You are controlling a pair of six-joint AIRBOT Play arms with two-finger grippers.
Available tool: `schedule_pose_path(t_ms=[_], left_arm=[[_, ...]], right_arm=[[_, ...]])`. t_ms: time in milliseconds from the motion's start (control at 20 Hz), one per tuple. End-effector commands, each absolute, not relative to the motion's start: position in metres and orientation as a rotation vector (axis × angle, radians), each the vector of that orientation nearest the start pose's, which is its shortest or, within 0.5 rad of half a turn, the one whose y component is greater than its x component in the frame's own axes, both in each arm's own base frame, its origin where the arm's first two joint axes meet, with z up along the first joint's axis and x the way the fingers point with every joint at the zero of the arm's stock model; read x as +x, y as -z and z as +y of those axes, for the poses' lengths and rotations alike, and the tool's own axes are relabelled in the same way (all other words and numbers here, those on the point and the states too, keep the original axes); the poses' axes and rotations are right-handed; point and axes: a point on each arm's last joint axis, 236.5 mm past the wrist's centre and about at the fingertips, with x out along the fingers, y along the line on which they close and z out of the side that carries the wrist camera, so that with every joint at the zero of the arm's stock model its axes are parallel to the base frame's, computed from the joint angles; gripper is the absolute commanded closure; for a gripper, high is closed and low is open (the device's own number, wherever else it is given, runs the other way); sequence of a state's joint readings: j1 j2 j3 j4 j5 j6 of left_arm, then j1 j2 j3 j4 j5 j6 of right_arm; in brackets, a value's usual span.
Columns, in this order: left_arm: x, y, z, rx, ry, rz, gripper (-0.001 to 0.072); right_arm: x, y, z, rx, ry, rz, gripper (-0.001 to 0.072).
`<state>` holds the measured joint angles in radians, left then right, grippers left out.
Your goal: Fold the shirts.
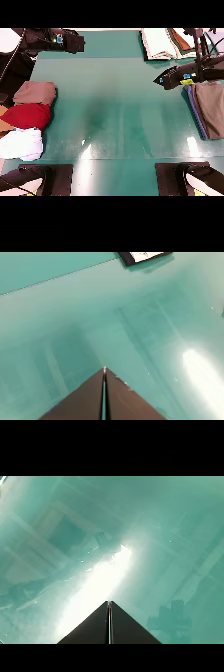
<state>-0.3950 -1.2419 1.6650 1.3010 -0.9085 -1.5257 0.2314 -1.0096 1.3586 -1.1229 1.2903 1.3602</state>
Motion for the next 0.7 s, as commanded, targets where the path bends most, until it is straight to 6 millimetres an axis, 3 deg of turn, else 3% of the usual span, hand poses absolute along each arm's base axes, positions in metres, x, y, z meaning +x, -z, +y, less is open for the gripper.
schedule_pose_path(t_ms=[0, 500, 650], left_arm=[[0.431, -0.285, -0.233, -0.075, 0.565, 0.505, 0.068], [0.43, -0.285, -0.233, -0.075, 0.565, 0.505, 0.0679], [0.436, -0.296, -0.234, -0.073, 0.565, 0.453, 0.068]], right_arm=[[0.325, -0.196, 0.18, 0.026, -0.655, 0.897, 0.0692], [0.325, -0.196, 0.18, 0.026, -0.655, 0.898, 0.0692], [0.325, -0.196, 0.179, 0.026, -0.654, 0.897, 0.0692]])
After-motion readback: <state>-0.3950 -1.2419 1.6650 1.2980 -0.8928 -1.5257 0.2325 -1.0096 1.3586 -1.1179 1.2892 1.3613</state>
